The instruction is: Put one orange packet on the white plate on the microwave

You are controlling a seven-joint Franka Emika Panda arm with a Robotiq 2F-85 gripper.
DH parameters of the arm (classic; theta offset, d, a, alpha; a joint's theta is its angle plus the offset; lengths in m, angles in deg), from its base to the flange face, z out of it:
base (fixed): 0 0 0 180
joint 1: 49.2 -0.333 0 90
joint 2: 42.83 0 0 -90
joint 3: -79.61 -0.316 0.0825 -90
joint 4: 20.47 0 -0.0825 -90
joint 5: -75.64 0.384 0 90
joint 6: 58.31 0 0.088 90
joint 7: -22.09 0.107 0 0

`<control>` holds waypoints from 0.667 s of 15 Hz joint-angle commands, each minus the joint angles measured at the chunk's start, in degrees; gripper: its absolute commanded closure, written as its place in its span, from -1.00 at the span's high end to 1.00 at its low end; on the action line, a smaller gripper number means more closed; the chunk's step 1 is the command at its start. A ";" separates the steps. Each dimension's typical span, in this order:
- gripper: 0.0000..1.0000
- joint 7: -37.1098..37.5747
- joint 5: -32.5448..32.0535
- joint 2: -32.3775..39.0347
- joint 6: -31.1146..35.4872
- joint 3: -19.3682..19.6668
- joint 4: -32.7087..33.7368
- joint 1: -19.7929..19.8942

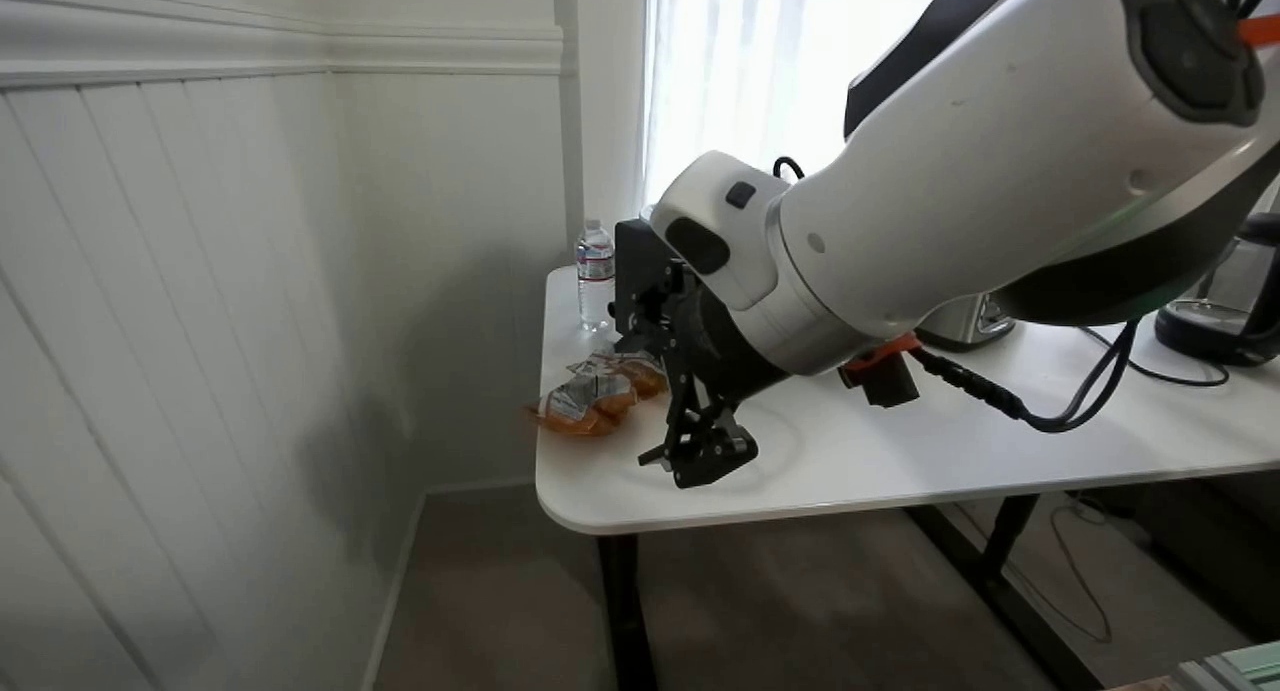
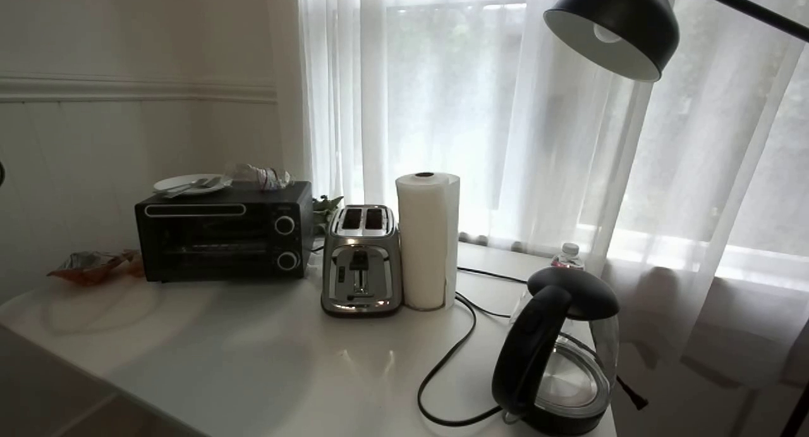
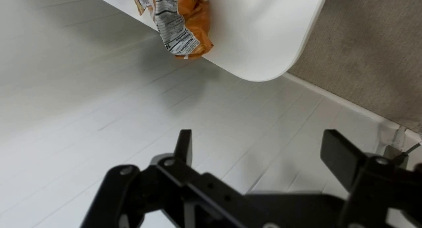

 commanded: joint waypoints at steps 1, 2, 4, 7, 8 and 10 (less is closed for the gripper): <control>1.00 -0.14 0.51 -0.41 0.49 1.13 0.03 -0.99; 1.00 0.07 -3.14 0.38 0.45 2.28 0.77 -1.23; 1.00 -0.64 -6.33 1.82 1.32 3.73 1.64 -0.95; 1.00 -2.14 -10.98 3.87 3.34 5.92 2.73 -0.30; 1.00 -2.51 -12.61 4.84 4.03 6.65 3.25 -0.18; 1.00 -2.96 -16.12 7.00 4.24 8.05 4.51 -0.47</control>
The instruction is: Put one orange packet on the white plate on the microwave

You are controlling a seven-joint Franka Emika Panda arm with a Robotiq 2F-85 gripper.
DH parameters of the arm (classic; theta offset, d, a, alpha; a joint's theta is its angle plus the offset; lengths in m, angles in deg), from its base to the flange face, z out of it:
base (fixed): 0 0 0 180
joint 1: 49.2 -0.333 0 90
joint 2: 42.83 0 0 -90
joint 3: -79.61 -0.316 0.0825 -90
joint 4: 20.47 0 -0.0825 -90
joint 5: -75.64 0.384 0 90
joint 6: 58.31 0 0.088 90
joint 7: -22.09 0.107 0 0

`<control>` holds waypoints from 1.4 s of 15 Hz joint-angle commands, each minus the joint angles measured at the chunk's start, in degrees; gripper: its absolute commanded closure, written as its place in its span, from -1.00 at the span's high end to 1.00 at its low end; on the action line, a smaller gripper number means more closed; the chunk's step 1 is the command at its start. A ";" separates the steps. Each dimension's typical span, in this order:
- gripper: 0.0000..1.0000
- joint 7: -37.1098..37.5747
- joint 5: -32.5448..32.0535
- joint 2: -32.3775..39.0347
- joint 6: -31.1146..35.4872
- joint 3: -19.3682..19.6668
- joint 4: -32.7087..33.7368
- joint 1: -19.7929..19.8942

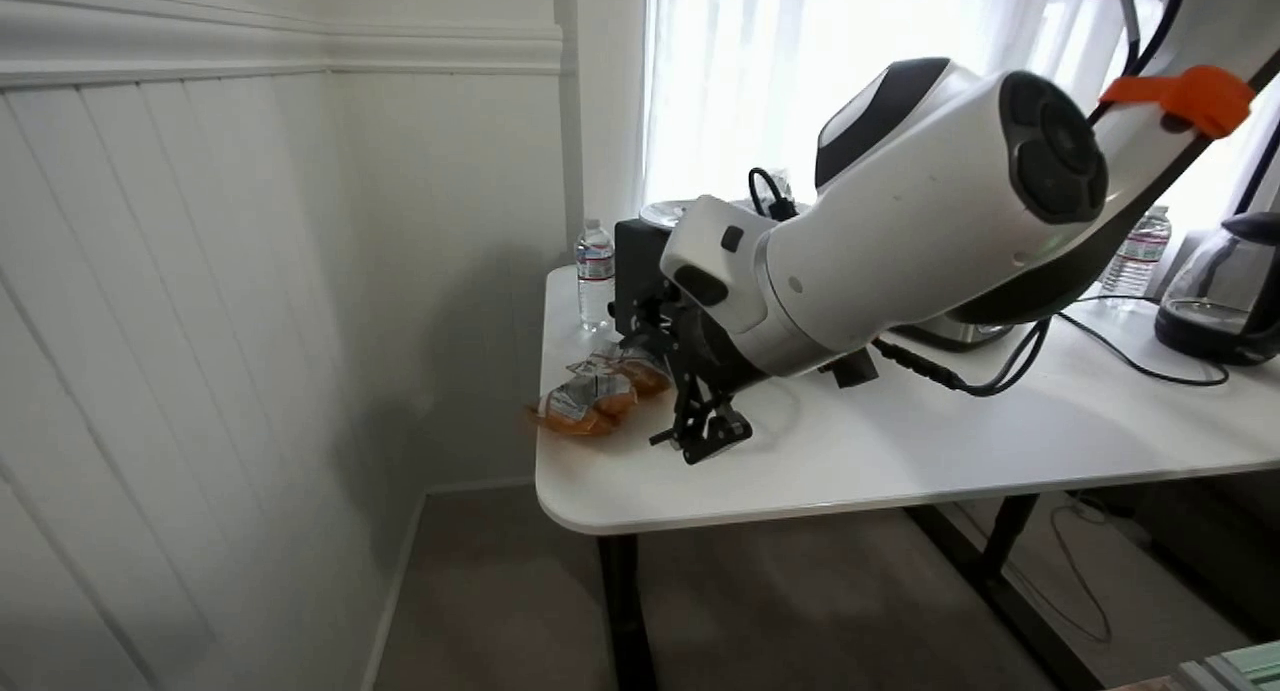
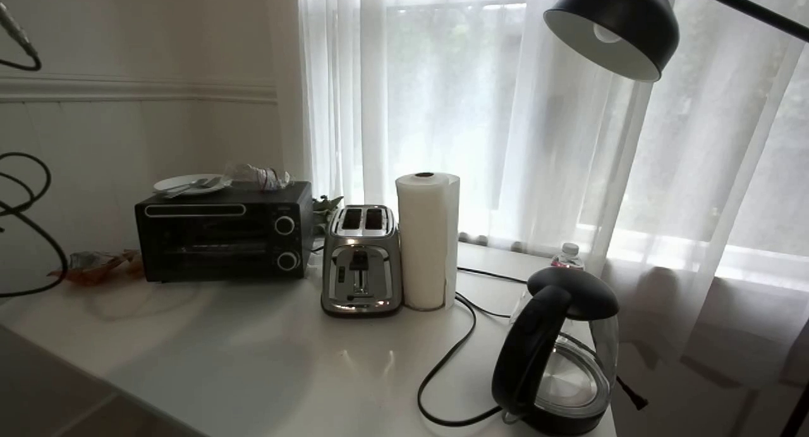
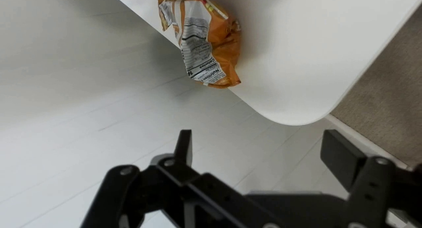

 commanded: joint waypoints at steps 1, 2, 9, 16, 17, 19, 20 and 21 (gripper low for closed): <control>1.00 -1.04 -7.11 4.98 0.99 2.22 3.80 -0.80; 1.00 -1.86 -9.18 5.84 -0.20 2.93 4.45 -1.15; 1.00 -6.24 -18.81 11.60 -5.23 4.75 9.02 -1.19; 1.00 -10.38 -21.48 15.21 -10.46 5.28 10.83 -0.93; 1.00 -10.74 -21.53 15.67 -11.42 5.35 11.03 -0.98; 1.00 -11.01 -21.41 16.57 -13.04 5.31 11.54 -1.07; 1.00 -11.19 -21.46 17.03 -13.59 5.34 11.80 -1.10; 1.00 -11.43 -21.65 17.68 -14.21 5.48 12.19 -1.21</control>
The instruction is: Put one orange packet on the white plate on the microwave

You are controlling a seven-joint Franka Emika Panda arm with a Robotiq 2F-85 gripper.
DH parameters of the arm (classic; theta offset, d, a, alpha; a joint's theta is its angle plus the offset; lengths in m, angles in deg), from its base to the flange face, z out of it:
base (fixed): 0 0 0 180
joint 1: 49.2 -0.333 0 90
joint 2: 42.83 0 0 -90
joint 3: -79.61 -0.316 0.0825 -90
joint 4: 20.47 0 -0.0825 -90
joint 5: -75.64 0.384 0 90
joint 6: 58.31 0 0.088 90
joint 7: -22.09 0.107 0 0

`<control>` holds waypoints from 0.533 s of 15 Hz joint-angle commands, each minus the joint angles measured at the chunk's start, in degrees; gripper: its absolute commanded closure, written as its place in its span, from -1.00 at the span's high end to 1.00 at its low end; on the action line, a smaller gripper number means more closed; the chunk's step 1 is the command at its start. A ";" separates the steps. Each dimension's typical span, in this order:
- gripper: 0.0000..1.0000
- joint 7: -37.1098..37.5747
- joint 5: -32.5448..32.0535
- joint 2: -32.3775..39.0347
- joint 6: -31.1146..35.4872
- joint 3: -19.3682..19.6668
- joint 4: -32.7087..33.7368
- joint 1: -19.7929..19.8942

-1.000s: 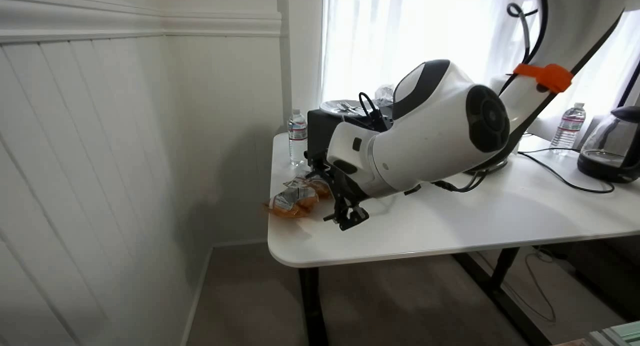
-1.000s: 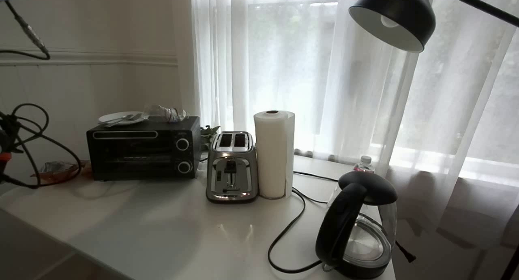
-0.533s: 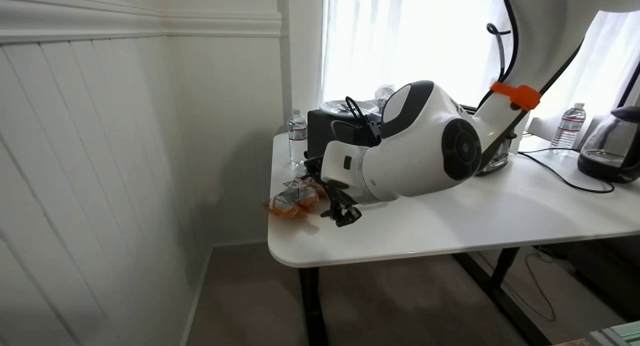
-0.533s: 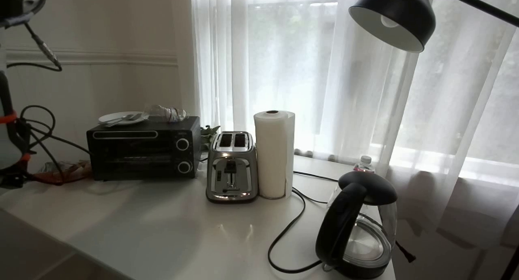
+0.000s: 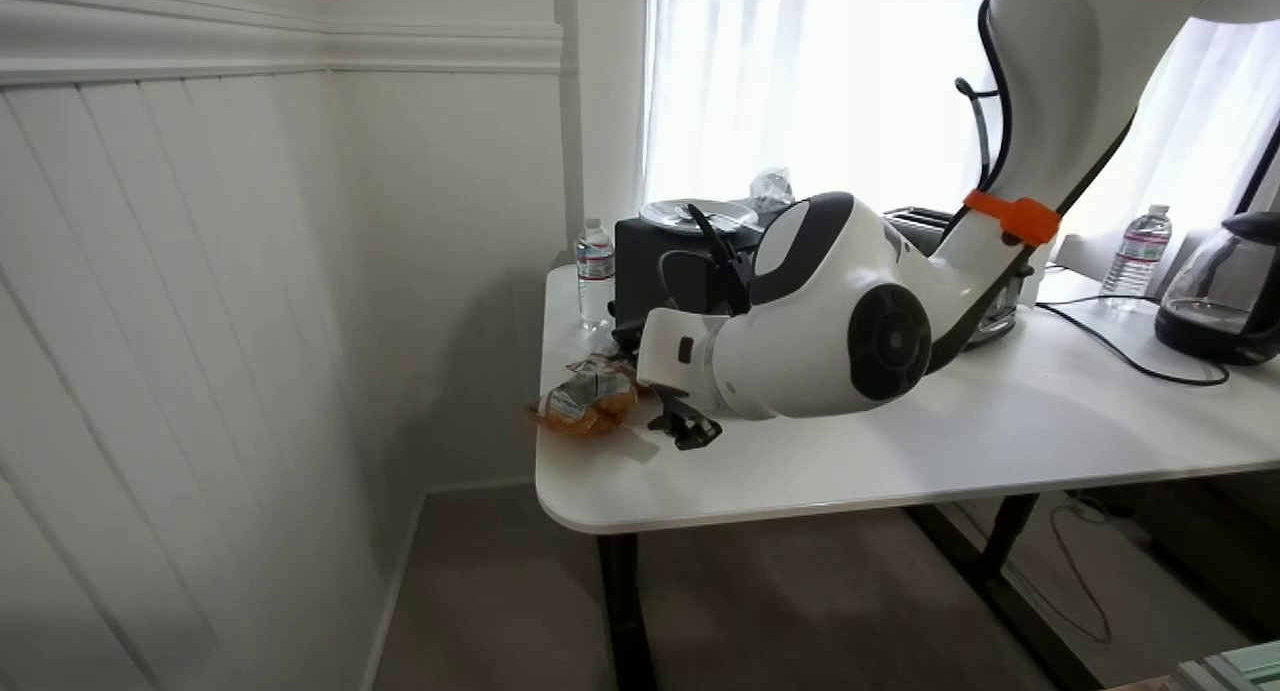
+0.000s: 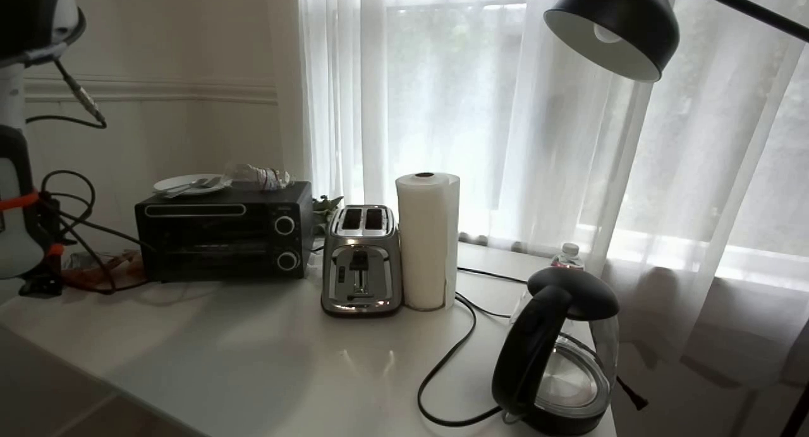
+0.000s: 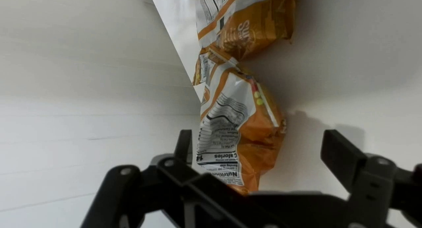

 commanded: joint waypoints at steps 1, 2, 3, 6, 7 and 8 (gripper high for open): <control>1.00 -1.20 -2.02 2.84 -2.49 0.51 2.56 -1.07; 1.00 -1.19 -2.16 3.54 -3.03 0.52 3.16 -1.17; 1.00 -1.02 -2.52 4.24 -3.65 0.50 3.78 -1.33; 0.75 -1.43 -3.06 6.23 -4.55 0.47 5.84 -1.75; 0.47 -1.62 -3.28 6.80 -4.63 0.55 6.53 -1.92; 0.32 -1.82 -3.46 7.33 -4.62 0.67 7.07 -2.06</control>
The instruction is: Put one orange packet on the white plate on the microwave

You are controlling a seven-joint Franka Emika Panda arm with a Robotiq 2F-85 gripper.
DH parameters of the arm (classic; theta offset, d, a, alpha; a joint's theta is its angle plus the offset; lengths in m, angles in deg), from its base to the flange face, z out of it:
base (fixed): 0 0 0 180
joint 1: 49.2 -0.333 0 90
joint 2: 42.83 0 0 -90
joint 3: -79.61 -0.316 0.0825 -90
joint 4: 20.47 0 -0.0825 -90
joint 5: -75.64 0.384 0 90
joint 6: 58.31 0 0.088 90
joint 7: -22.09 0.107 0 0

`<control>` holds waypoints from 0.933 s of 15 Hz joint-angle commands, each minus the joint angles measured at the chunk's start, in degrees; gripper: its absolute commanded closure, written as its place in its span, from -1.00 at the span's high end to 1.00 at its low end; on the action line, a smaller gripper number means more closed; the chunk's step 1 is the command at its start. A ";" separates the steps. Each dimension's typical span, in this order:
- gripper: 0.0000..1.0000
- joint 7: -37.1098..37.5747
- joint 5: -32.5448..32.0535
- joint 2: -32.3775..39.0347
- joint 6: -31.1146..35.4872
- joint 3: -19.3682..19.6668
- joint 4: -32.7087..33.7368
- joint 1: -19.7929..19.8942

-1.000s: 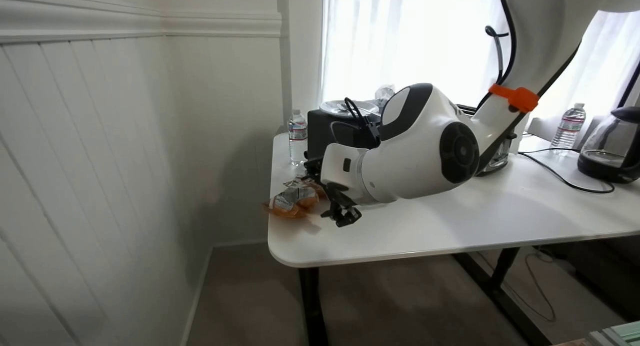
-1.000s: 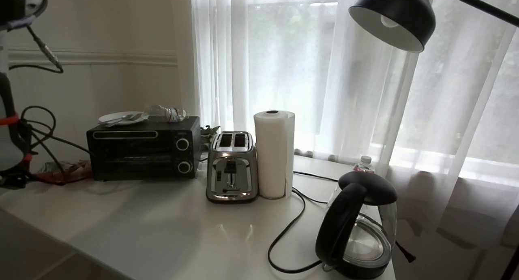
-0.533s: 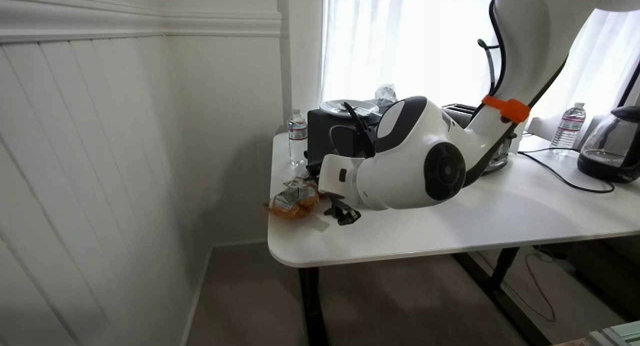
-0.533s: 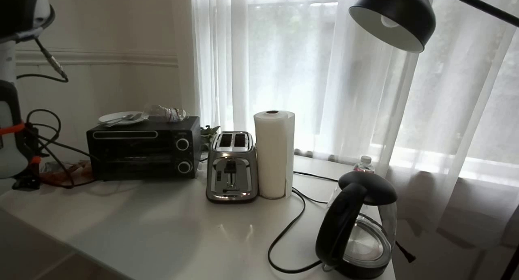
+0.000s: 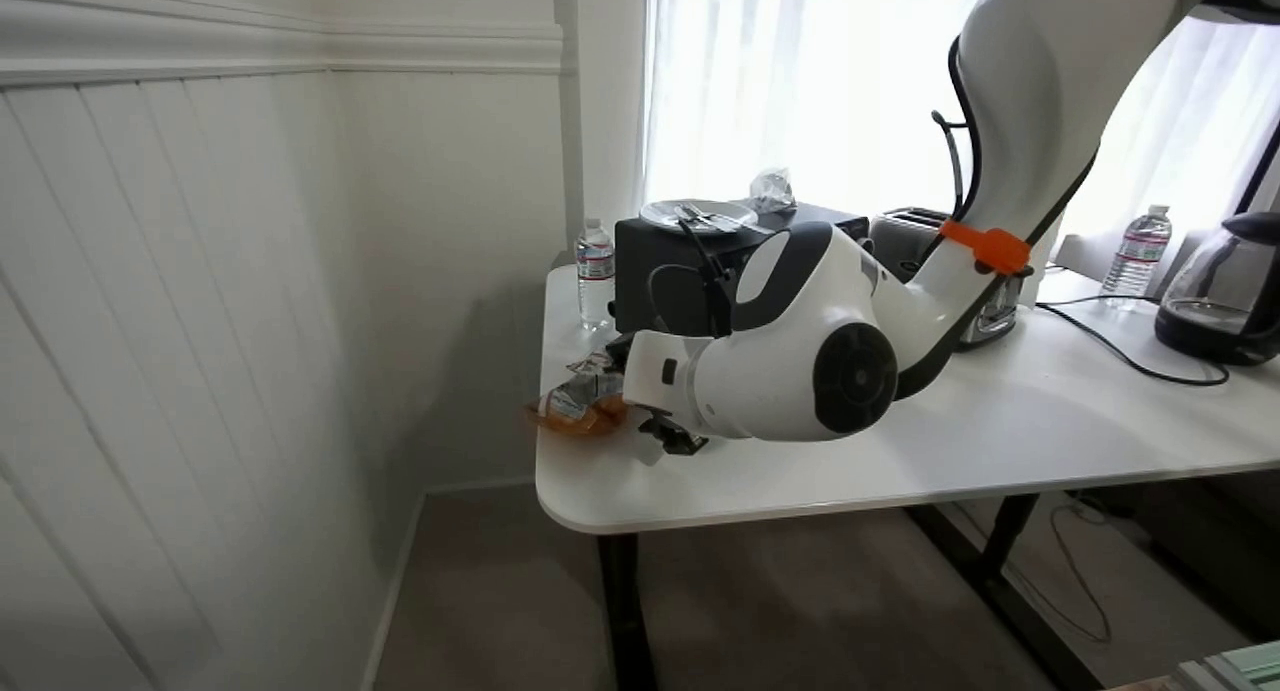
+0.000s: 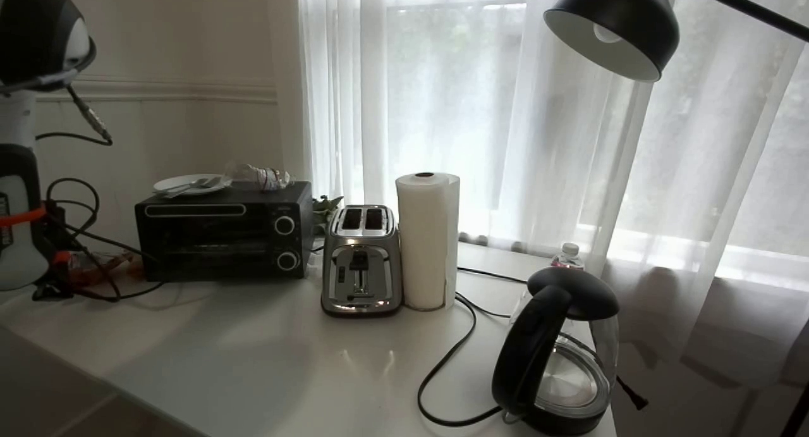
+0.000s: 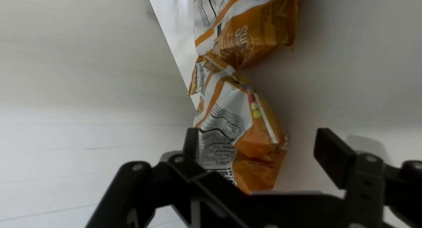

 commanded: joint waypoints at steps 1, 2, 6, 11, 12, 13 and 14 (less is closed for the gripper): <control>0.17 -0.87 -2.16 3.13 -0.99 0.69 3.88 -1.60; 0.04 -1.05 -2.34 3.61 -0.87 0.83 4.44 -1.66; -0.52 -1.93 -3.44 4.78 -1.11 1.52 5.99 -2.14; -0.93 -3.01 -3.25 5.70 -1.75 1.86 7.18 -2.66; -0.98 -2.92 -3.27 5.76 -1.97 1.90 7.30 -2.78; -0.98 -2.82 -3.02 5.58 -2.27 1.84 7.16 -2.90; -0.91 -2.77 -2.60 5.52 -2.69 1.74 7.13 -3.07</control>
